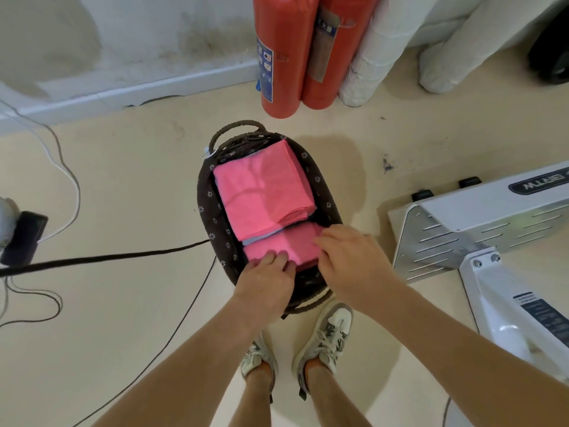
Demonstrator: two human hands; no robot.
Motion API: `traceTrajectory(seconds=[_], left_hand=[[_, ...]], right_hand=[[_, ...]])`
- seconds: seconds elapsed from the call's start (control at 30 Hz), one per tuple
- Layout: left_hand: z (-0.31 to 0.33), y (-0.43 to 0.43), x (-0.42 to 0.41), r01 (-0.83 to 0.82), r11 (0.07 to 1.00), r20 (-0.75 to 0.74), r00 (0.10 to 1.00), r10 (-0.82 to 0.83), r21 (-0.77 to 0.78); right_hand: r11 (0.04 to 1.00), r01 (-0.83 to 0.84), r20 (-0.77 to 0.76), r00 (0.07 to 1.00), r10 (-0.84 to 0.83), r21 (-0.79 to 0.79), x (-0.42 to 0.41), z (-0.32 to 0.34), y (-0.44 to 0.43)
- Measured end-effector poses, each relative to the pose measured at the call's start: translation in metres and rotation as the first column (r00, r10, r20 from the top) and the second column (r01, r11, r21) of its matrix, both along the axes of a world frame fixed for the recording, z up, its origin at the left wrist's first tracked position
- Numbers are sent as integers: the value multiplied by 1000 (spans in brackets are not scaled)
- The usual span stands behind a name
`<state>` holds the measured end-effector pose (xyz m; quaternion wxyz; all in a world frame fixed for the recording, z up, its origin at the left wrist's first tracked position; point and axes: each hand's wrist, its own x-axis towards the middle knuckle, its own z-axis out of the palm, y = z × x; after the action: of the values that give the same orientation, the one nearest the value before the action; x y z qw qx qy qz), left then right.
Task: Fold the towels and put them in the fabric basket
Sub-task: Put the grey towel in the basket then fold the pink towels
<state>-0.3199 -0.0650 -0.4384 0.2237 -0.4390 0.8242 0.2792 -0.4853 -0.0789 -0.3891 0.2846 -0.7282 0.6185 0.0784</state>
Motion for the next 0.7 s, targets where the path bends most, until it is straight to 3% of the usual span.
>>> traceTrajectory(seconds=[0.1, 0.17, 0.27, 0.4, 0.57, 0.7], left_hand=[[0, -10, -7, -10, 991, 101, 995, -3, 134], [13, -21, -13, -133, 984, 98, 988, 122, 115], [50, -24, -16, -361, 933, -79, 929, 360, 11], [117, -2, -34, -559, 824, -323, 765, 556, 93], [183, 55, -69, -585, 789, -539, 610, 580, 187], [225, 109, -87, -550, 822, -569, 632, 527, 150]], right_hand=[[993, 95, 27, 995, -97, 70, -14, 17, 12], [976, 86, 1, 996, -89, 200, -25, 30, 21], [952, 120, 31, 991, -133, 280, -40, 52, 33], [952, 209, 168, 954, -249, 225, -56, 85, 49], [907, 372, 260, 872, -414, 195, -72, 134, 78], [835, 529, 275, 789, -550, 152, -82, 176, 124]])
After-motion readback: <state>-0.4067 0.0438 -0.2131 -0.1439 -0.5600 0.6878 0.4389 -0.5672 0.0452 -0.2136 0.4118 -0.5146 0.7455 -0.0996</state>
